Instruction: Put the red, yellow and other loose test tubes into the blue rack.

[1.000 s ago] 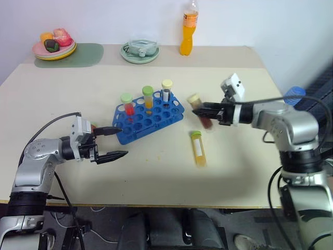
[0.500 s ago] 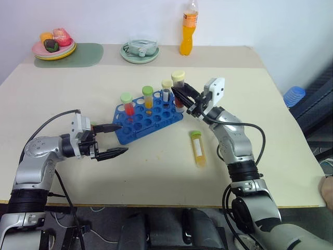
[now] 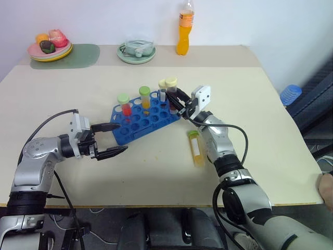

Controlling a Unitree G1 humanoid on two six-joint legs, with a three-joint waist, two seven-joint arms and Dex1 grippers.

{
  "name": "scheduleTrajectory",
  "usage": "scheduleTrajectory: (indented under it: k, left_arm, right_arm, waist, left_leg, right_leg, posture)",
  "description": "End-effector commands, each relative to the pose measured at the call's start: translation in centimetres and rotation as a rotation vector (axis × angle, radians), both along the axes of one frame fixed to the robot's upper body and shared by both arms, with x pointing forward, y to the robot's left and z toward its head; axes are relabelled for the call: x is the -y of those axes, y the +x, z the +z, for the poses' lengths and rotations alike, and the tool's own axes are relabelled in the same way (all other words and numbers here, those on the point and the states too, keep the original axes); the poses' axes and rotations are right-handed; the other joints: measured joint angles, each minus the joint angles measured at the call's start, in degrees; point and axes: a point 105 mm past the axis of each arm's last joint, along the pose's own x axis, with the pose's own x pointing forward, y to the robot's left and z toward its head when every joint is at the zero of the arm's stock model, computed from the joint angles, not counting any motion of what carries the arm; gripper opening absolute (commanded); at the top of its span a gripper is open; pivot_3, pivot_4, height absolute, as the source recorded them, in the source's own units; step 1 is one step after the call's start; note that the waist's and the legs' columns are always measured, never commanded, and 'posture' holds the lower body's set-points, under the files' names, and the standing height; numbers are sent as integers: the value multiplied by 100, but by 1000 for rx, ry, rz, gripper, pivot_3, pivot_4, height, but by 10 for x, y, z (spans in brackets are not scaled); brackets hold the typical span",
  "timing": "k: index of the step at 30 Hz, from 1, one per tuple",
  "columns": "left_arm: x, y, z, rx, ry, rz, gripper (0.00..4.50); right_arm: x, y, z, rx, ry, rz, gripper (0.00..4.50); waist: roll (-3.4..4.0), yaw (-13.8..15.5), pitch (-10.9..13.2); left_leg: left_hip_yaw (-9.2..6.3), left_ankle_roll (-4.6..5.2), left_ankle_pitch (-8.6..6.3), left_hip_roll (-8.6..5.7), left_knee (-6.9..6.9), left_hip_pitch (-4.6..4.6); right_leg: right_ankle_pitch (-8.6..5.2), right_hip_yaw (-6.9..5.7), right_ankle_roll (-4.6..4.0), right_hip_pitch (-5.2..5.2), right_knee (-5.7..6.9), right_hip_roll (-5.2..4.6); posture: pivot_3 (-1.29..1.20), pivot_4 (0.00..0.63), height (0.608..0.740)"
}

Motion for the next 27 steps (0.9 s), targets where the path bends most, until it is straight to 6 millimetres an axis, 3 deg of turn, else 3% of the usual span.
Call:
scheduleTrajectory:
  k: [1, 12, 19, 27]
  left_arm:
    - [-1, -4, 16, 48, -5, 6, 4500]
    - [-3, -7, 20, 39, -28, 36, 4500]
    - [-2, -14, 11, 18, -58, 61, 4500]
    - [2, -6, 13, 23, -208, 149, 4500]
  right_arm:
    - [-3, 3, 7, 33, 18, -13, 976]
    - [-12, 4, -10, -11, 48, -21, 976]
    - [-16, 4, -16, -28, 55, -27, 976]
    - [-8, 3, -42, -81, 36, -88, 976]
  waist:
    - [0, -7, 0]
    - [1, -22, -1]
    - [3, -58, 0]
    - [1, -72, -4]
  left_leg:
    - [0, 0, 0, 0, 0, 1]
    - [1, -4, 2, 2, -6, 23]
    - [2, -6, 3, 3, -19, 65]
    - [0, -6, 2, 4, -21, 89]
  right_leg:
    - [0, 0, 0, 0, 0, 0]
    - [0, 1, 0, 17, 3, 0]
    - [-1, 2, -2, 53, -1, 0]
    - [-1, 2, -2, 79, -3, -2]
  posture:
    - [0, 150, 740]
    - [0, 150, 740]
    - [0, 150, 740]
    - [0, 150, 740]
